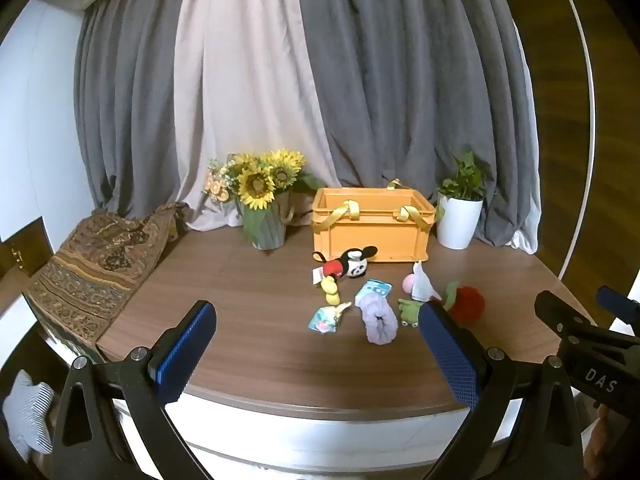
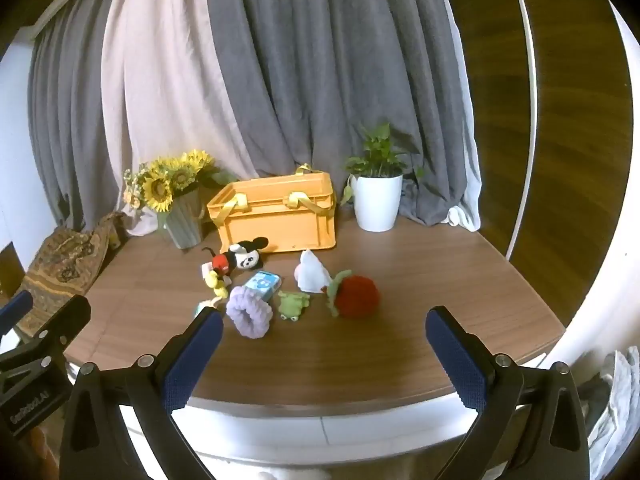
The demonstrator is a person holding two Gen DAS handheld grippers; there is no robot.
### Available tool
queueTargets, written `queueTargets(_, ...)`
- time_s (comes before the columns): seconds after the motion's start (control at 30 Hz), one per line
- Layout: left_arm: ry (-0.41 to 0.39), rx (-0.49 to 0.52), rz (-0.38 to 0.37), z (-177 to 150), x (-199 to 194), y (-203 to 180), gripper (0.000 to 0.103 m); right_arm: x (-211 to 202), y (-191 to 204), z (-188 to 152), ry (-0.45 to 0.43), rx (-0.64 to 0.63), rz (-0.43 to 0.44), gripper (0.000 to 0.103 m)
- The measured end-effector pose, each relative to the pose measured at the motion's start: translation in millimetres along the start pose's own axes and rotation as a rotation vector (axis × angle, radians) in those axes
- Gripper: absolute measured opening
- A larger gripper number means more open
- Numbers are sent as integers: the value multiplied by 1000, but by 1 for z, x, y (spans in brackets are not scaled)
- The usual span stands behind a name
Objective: Organize soft objects
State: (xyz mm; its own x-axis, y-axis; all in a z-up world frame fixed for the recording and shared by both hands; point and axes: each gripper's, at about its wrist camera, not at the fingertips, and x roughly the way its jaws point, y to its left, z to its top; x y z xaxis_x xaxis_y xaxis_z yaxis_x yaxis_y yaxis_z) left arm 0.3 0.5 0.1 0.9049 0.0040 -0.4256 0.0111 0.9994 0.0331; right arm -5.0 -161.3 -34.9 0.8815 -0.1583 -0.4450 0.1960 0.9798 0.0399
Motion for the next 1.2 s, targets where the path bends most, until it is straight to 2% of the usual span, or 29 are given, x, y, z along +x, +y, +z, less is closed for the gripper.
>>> queueTargets(0.1,-10,6,13,12,-4,3,103,0,0,0,6,-3,-1,103)
queueTargets(0.2,-11,-4,-4,17,-8,6,103,0,0,0,11,-9,-3,103)
queueTargets(1.2,-23,-16,-18,7,-10,0,103,-13,5,7,-22,-8,-12,103)
